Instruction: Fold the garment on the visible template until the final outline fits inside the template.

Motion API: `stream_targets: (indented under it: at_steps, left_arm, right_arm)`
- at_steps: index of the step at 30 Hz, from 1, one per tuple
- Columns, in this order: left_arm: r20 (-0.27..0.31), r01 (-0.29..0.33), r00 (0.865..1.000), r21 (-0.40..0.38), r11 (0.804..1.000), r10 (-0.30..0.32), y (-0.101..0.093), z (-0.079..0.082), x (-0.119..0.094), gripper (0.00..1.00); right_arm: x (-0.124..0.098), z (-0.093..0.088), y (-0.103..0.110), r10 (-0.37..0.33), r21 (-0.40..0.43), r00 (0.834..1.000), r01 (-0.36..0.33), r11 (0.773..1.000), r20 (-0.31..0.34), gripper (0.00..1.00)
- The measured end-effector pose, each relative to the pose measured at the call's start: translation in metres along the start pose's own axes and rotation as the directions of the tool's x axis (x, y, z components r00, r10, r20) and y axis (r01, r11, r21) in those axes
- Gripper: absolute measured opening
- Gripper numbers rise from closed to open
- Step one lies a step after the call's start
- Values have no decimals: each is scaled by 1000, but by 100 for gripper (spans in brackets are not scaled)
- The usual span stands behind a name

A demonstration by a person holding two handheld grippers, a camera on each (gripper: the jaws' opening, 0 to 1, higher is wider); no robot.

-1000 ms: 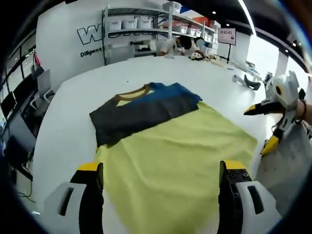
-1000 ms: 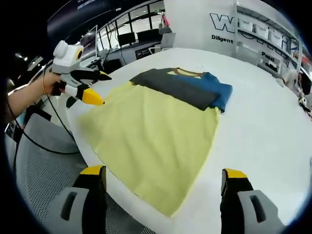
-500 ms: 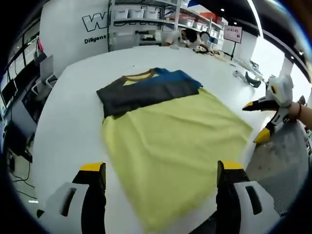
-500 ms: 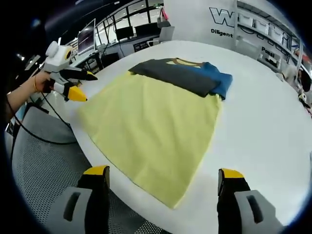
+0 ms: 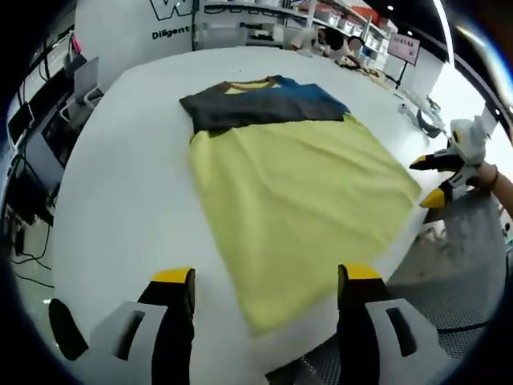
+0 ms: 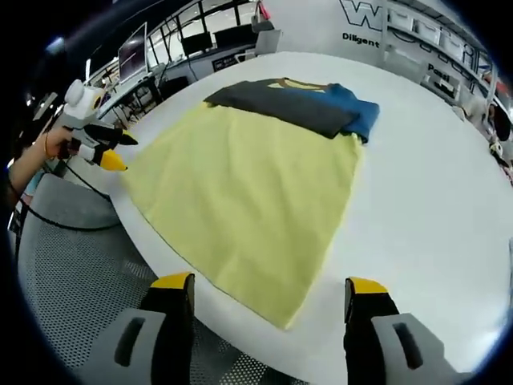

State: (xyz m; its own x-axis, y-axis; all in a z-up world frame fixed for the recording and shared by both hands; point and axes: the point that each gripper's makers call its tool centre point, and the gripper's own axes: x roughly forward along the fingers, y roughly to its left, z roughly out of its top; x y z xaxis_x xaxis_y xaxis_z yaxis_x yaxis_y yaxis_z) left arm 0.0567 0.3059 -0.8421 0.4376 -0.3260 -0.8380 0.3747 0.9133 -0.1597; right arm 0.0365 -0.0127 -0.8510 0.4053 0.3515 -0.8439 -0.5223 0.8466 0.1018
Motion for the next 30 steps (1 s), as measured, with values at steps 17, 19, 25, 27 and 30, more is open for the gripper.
stream_targets:
  at_steps: [17,19,25,27,30]
  left_arm:
    - [-60,-63,996,14,998,64,6,-23,-5,50]
    - [-56,-50,997,-23,998,49,1,-24,-5,46]
    - [-85,-82,993,-32,996,79,1,-26,-3,35]
    - [-96,-90,992,-60,994,84,3,-27,-3,30]
    - [-114,-126,986,-33,992,121,6,-30,-4,22]
  right_arm:
    - [0,-10,-5,-35,-17,998,34,999,-58,37]
    - [0,-9,-8,-49,-20,997,48,999,-53,34]
    - [0,-8,-10,-54,-1,997,54,999,-48,29]
    - [0,-10,-11,-58,-2,997,58,998,-57,27]
    - [1,-14,-10,-55,-7,996,55,998,-73,25]
